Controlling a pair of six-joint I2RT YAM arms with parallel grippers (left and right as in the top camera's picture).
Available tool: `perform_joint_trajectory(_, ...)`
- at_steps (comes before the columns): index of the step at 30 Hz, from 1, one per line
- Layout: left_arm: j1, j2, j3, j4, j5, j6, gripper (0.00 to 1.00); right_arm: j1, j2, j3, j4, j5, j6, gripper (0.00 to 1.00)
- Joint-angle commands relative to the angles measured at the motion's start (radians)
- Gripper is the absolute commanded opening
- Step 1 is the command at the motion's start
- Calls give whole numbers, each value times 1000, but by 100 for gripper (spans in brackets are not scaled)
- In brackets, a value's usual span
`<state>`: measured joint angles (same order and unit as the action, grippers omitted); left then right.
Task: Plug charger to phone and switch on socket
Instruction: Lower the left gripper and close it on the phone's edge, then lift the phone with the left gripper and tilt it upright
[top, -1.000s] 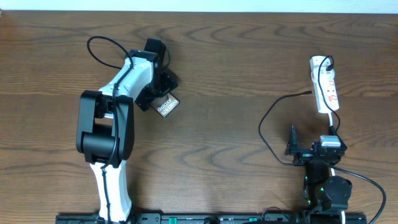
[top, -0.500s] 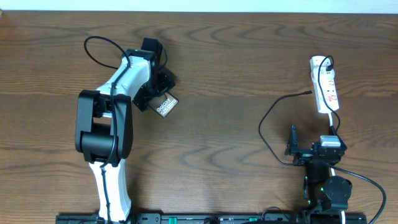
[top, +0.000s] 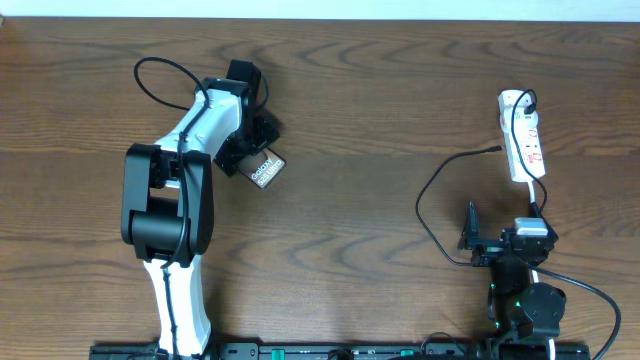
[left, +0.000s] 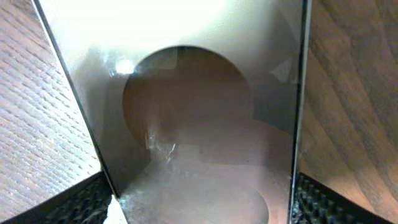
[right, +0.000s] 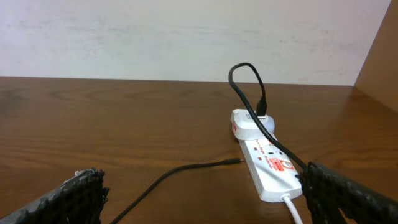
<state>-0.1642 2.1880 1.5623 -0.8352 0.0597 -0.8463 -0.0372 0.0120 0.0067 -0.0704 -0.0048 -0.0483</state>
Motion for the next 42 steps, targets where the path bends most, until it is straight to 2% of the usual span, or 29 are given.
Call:
perform_joint_trajectory(1,16,197,-87,27,4,-9,82,-2,-5,-1,-4,-6,-5,99)
perform_joint_trajectory(6,16,197,-87,0,5,-8,77,-2,-5,-1,-4,-6,-5,99)
perform_joint_trajectory(10,15,197,-87,-40,12,13,77,-2,-5,-1,-4,-6,-5,99)
perform_joint_trajectory(13,10,197,-87,-66,20,69,76,-2,-5,-1,-4,-6,-5,99)
perform_joint_trajectory(16,-3,197,-87,-66,89,213,76,-2,-5,-1,-4,-6,-5,99)
perform_joint_trajectory(20,-24,197,-87,-80,97,314,76,-2,-5,-1,-4,-6,-5,99)
perform_joint_trajectory(24,-37,197,-87,-61,79,314,78,-2,-5,-1,-4,-6,-5,99)
perform_joint_trajectory(25,-36,197,-87,-55,79,314,84,-2,-5,-1,-4,-6,-5,99)
perform_joint_trajectory(31,-37,197,-87,11,79,311,99,-2,-5,-1,-4,-6,-5,99)
perform_joint_trajectory(36,-36,197,-87,42,66,267,98,-2,-5,-1,-4,-6,-5,99)
perform_joint_trajectory(39,-36,197,-89,41,2,207,98,-2,-5,-2,-4,-6,-5,99)
perform_joint_trajectory(42,-36,197,-93,45,-1,205,98,-2,-5,-1,-4,-6,-5,99)
